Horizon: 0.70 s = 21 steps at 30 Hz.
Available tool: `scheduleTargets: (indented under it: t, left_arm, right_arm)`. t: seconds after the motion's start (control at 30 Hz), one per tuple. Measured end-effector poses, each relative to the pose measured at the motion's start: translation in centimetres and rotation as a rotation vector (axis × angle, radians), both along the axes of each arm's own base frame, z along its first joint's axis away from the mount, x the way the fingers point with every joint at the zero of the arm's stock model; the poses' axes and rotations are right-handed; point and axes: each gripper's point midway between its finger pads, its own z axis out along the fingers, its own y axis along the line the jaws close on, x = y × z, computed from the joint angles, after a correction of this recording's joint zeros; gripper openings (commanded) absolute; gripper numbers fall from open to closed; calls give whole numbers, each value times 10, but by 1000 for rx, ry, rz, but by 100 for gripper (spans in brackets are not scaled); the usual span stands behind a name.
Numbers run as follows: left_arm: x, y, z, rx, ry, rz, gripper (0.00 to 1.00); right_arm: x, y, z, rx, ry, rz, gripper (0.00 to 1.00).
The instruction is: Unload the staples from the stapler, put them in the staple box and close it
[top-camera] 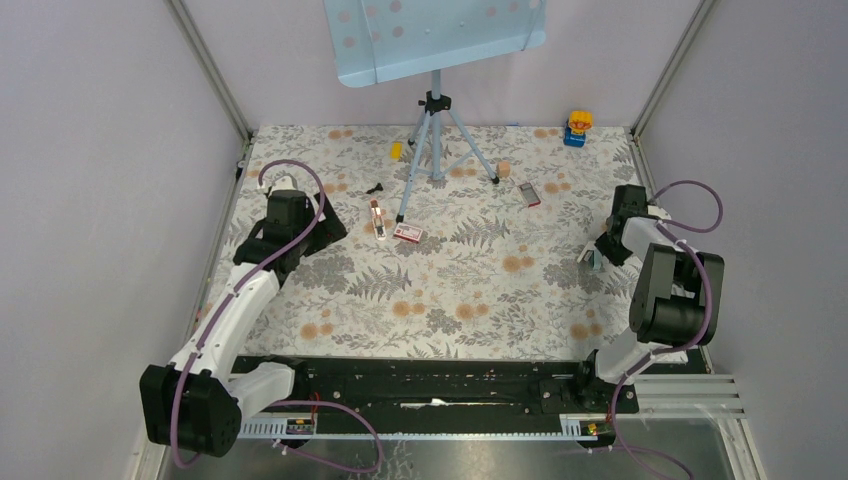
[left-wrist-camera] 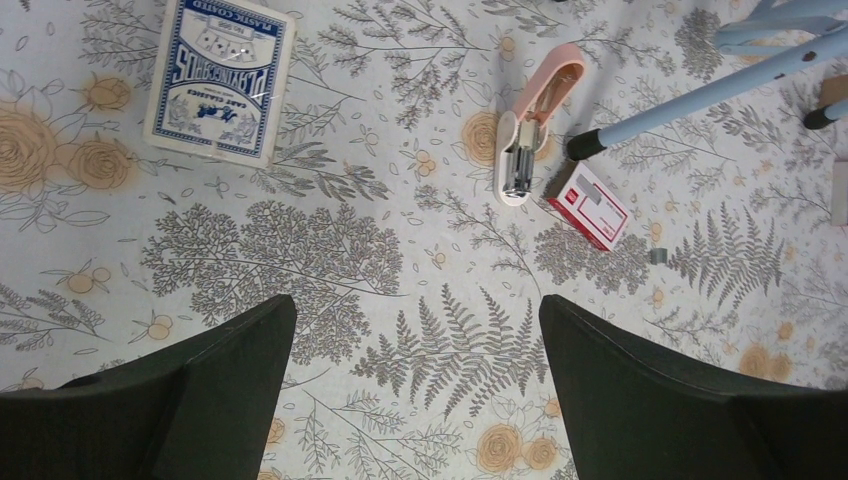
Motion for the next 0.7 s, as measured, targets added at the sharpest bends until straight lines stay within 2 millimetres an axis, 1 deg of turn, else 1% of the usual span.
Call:
scheduleTargets:
  t: [0.13,0.2,0.3,0.37,0.53,0.67,0.7]
  left_arm:
    - [-2,-6,5,-12,-21,-43,96]
    - [-3,-10,10,-16,-39,-79,95]
    - [-2,-17,13,-13,-57,-117,95]
    - [-3,-26,15,-11,-66,-158,94]
    - [-10,-66,10,-5,-47,-299,93]
    - [-14,-96,-1,1,-12,-390,94]
    - [-15,-103,-2,2,-11,-408,94]
  right_arm:
    - [-1,6,-14,35,40,29,29]
    - [2,9,-16,51,46,47,28]
    - [10,14,-16,80,40,83,30]
    - [15,18,-16,100,35,112,32]
    - [22,28,-16,110,28,175,36]
    - [36,49,-15,105,30,261,36]
    - [40,58,-15,103,30,289,36]
